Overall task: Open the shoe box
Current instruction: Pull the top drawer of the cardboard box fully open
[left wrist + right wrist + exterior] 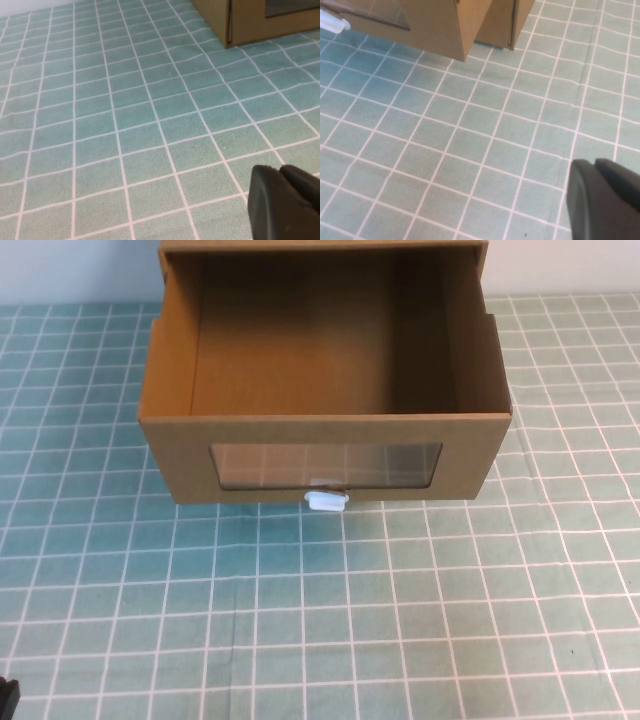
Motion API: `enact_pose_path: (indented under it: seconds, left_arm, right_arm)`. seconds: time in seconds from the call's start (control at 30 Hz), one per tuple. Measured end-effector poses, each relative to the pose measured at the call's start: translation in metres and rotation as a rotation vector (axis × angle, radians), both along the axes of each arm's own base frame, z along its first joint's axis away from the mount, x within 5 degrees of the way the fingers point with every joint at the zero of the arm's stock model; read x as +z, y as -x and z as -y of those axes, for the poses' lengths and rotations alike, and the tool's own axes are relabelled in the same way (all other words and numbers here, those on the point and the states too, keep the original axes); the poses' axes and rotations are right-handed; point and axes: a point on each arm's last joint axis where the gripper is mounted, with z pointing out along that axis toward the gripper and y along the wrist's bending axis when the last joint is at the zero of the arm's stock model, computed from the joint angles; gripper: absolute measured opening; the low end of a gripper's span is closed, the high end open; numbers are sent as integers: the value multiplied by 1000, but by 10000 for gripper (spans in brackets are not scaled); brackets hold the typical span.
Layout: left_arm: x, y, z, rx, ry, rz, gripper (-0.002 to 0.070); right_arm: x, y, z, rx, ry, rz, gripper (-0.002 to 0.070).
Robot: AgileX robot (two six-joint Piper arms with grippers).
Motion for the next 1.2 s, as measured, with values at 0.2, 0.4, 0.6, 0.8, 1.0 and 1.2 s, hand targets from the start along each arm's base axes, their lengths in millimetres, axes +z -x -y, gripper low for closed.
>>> enact_pose_path:
  seconds: [0.2, 0.4, 0.6, 0.8, 1.0, 1.2]
  left_arm:
    - [0, 0, 0, -1, -2, 0, -5]
    - [0, 0, 0, -1, -2, 0, -5]
    - [0, 0, 0, -1, -2, 0, -5]
    - [0, 0, 0, -1, -2, 0, -5]
    - [0, 0, 0, -1, -4, 1, -5]
    - [0, 0, 0, -1, -3, 1, -5]
  right_arm:
    - [0, 0, 0, 0, 0, 0, -13]
    - [1, 1, 0, 0, -1, 5, -13]
    - [12, 19, 5, -2, -13, 99, -13]
    - [26, 54, 16, -40, -21, 276, -13]
    - [4, 59, 18, -92, -78, 241, -13]
    - [-18, 66, 23, -142, -106, 290, -13]
